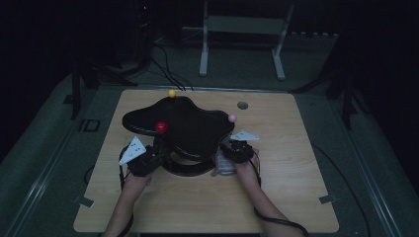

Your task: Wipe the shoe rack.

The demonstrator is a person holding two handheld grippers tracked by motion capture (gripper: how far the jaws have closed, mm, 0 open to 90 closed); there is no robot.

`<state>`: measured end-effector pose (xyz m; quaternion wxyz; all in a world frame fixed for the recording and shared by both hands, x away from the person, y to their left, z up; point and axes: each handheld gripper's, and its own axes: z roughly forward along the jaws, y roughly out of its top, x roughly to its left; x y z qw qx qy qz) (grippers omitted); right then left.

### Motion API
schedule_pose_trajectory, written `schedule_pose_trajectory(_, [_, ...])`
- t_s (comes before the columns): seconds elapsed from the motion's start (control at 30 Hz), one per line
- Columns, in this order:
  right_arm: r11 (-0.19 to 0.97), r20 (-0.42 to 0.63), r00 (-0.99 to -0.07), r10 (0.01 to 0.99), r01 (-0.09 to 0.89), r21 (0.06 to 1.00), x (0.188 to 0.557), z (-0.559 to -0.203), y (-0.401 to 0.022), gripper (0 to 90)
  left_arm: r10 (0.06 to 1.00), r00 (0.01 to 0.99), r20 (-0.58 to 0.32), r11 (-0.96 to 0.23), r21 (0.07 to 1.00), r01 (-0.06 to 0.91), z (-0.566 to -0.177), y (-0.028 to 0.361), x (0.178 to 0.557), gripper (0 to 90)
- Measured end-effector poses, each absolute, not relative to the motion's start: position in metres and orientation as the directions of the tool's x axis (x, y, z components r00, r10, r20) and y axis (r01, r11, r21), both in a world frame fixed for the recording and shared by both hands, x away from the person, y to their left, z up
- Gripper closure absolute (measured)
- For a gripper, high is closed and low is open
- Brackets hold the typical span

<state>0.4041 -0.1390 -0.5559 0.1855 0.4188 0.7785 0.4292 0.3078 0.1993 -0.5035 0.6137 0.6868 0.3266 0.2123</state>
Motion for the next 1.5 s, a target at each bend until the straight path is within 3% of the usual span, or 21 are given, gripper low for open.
schedule_pose_trajectory(0.13, [0.297, 0.059, -0.585, 0.809, 0.493, 0.818, 0.405, -0.554, -0.140, 68.6, 0.715, 0.689, -0.120, -0.026, 0.980, 0.197, -0.503, 0.198, 0.308, 74.1])
schedule_pose_trajectory(0.27, [0.278, 0.110, -0.598, 0.794, 0.517, 0.809, 0.401, -0.549, -0.143, 72.7, 0.714, 0.690, -0.119, -0.023, 0.981, 0.194, -0.503, 0.198, 0.307, 74.0])
schedule_pose_trajectory(0.53, [0.281, 0.112, -0.646, 0.755, 0.473, 0.835, 0.376, -0.533, -0.150, 72.8, 0.724, 0.681, -0.107, -0.040, 0.980, 0.197, -0.501, 0.196, 0.306, 73.6])
schedule_pose_trajectory(0.77, [0.294, 0.070, -0.573, 0.817, 0.517, 0.804, 0.398, -0.546, -0.151, 71.5, 0.726, 0.681, -0.101, -0.041, 0.981, 0.189, -0.502, 0.195, 0.305, 74.1])
schedule_pose_trajectory(1.0, [0.313, 0.050, -0.579, 0.814, 0.509, 0.802, 0.380, -0.552, -0.127, 71.5, 0.719, 0.688, -0.103, -0.034, 0.982, 0.184, -0.503, 0.194, 0.305, 74.1])
schedule_pose_trajectory(1.37, [0.373, 0.083, -0.742, 0.665, 0.426, 0.824, 0.319, -0.555, -0.060, 70.7, 0.716, 0.689, -0.111, -0.035, 0.980, 0.194, -0.503, 0.195, 0.305, 74.1])
schedule_pose_trajectory(1.47, [0.348, 0.174, -0.755, 0.632, 0.477, 0.807, 0.315, -0.554, -0.045, 68.5, 0.720, 0.685, -0.112, -0.033, 0.980, 0.195, -0.503, 0.195, 0.305, 74.1])
schedule_pose_trajectory(1.5, [0.368, 0.108, -0.754, 0.648, 0.434, 0.822, 0.315, -0.553, -0.042, 68.2, 0.717, 0.687, -0.119, -0.027, 0.980, 0.197, -0.503, 0.195, 0.305, 74.0])
